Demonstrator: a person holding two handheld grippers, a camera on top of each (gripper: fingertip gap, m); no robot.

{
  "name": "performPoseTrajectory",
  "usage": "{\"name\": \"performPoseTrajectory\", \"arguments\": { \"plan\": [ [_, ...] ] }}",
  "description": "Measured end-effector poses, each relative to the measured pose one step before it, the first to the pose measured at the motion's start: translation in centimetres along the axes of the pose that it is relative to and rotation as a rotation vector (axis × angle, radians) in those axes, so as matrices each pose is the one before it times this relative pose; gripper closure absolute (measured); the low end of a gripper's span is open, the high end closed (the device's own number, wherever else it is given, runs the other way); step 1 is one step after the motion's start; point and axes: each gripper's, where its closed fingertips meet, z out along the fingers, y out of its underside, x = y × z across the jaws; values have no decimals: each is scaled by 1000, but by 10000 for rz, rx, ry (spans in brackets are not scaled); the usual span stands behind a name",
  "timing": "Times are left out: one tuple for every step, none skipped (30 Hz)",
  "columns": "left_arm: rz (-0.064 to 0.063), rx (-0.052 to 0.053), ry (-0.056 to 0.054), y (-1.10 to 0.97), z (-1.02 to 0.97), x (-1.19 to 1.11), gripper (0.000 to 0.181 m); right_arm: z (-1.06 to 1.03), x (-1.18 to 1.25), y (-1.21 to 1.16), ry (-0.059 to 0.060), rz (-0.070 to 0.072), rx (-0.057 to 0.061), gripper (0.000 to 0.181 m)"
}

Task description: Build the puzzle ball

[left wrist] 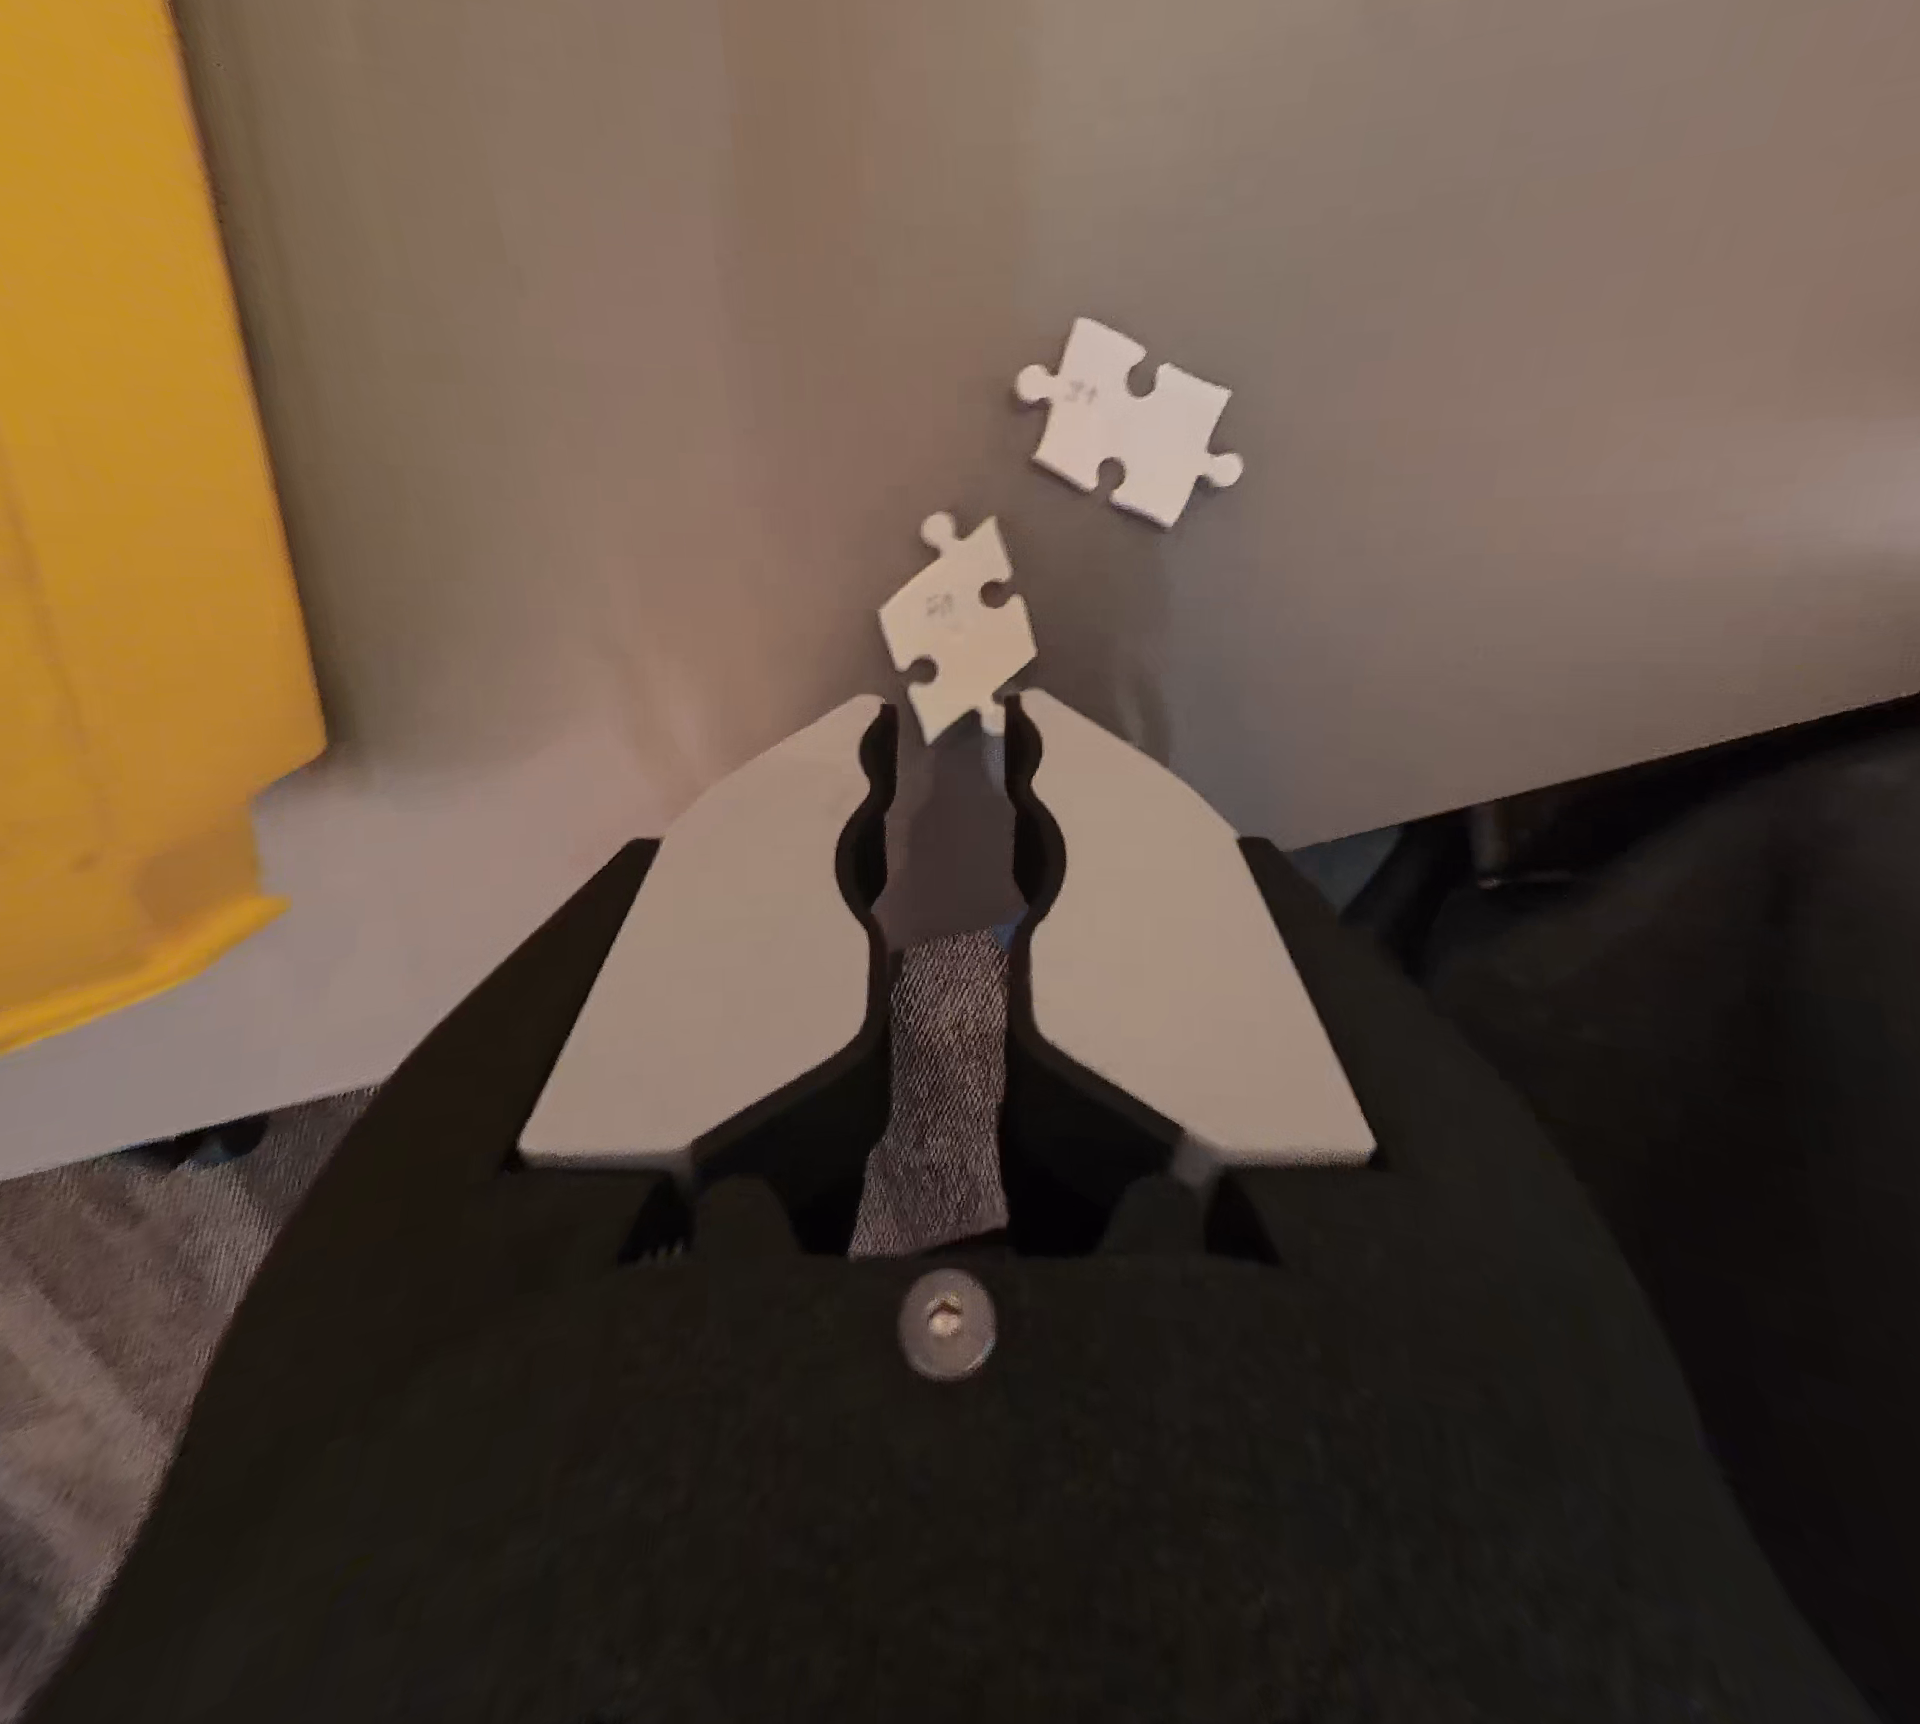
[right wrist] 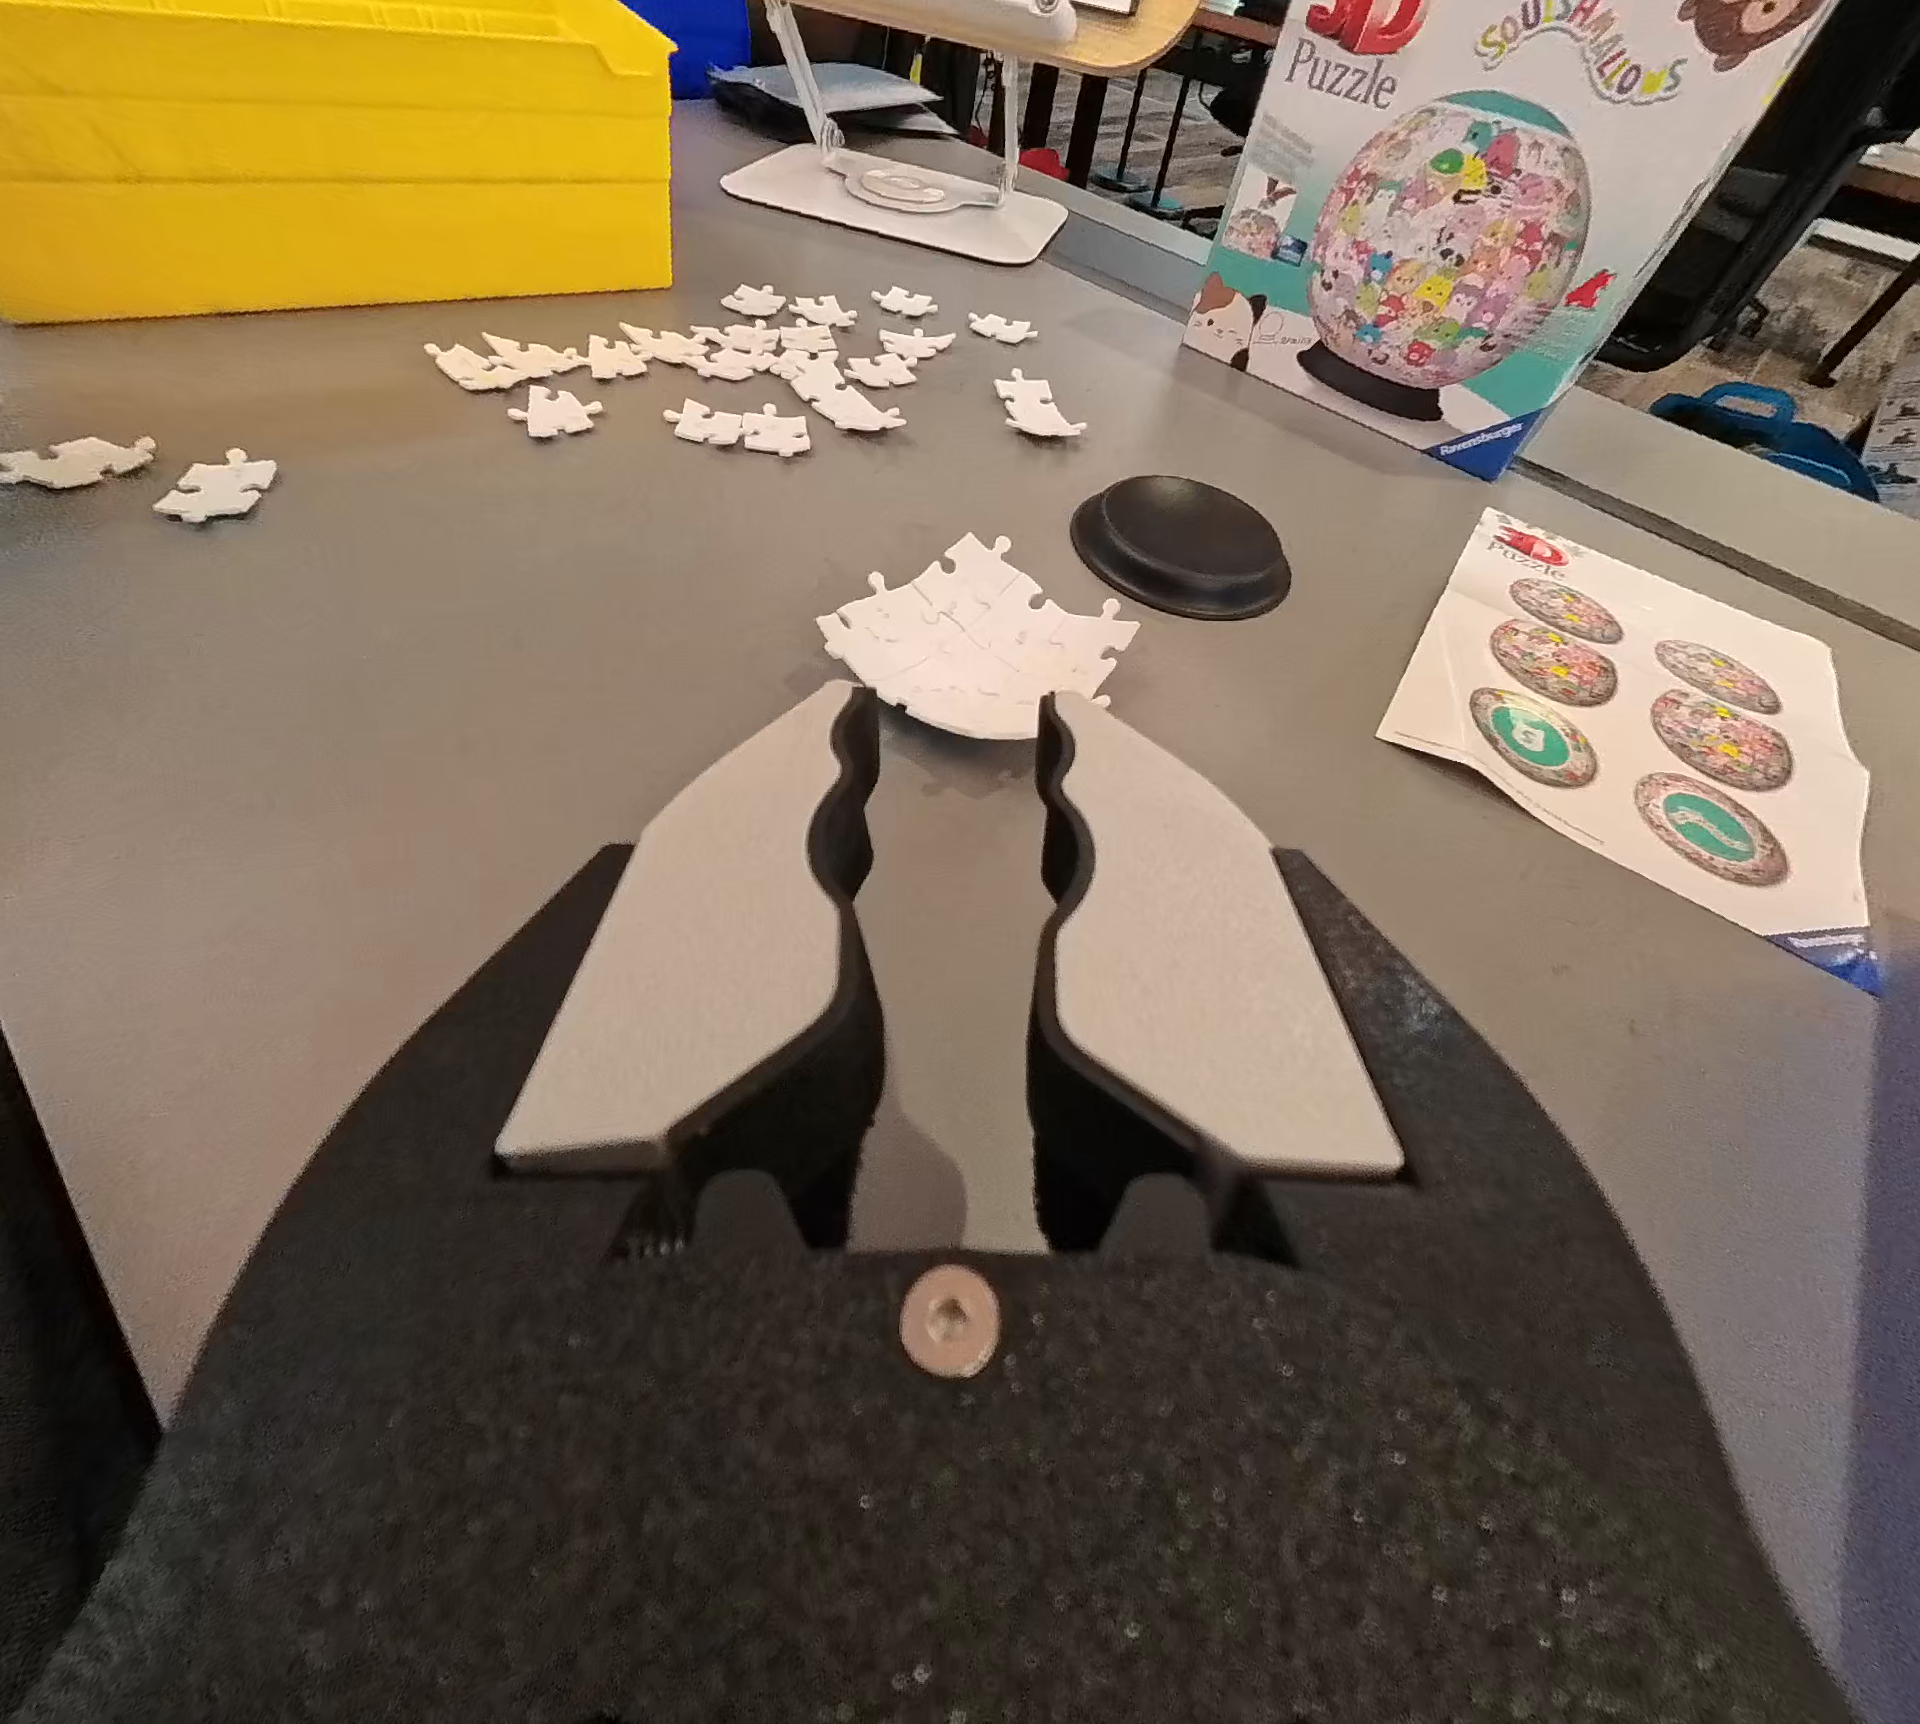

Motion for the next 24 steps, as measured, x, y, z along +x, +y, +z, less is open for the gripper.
{"name": "performPoseTrajectory", "arguments": {
  "plan": [
    [78,121,96,-302,229,260,163,14,-17,22,22,-47,-14,153],
    [146,6,53,-164,283,197,167,7,-28,1,11,-35,-12,153],
    [229,-118,-97,26,278,-49,177,9,-36,3,-3,-26,-2,153],
    [323,-143,-218,94,269,-267,181,-1,0,-1,13,-19,-4,153],
    [395,-151,-167,130,258,-217,181,-2,4,-7,10,-7,5,153],
    [381,37,-21,-154,79,-39,181,-7,-3,-6,-4,5,8,153],
    [394,17,80,-151,40,59,181,-2,15,1,9,8,1,153],
    [473,-42,93,-48,51,103,181,0,19,7,6,16,-3,153],
    [492,-48,43,-22,19,34,181,22,10,14,-3,14,-15,153],
    [382,-29,59,-54,15,2,181,28,0,30,1,-4,-25,153],
    [252,-19,103,-83,20,5,181,13,-1,18,10,-8,-22,153],
    [169,8,136,-138,26,16,181,10,-12,11,10,-18,-8,153],
    [162,39,153,-185,48,83,181,12,10,8,24,-23,-6,153],
    [176,42,99,-199,43,78,181,7,-2,17,18,-17,-13,153],
    [162,34,53,-190,48,39,181,20,-9,8,6,-16,-16,153],
    [127,10,37,-141,38,29,181,9,-2,23,10,-15,-17,153],
    [91,-33,5,-35,6,-20,181,16,-7,10,6,-15,-7,153],
    [46,-45,-50,15,-1,-103,181,-2,-4,11,8,-13,-4,153],
    [47,-53,-114,61,-17,-163,181,12,-10,0,-1,-7,-5,153],
    [59,-29,-172,103,-71,-160,175,-1,-4,-5,9,-10,2,153],
    [18,35,-120,44,-114,-34,165,3,4,12,7,-7,-4,153],
    [-69,84,-20,-17,-151,107,158,-11,4,-13,0,3,6,153],
    [-131,107,44,-47,-156,204,156,3,4,-5,4,1,4,153],
    [-140,95,15,-18,-137,168,154,-1,-1,6,3,-5,-6,153]
  ]
}}
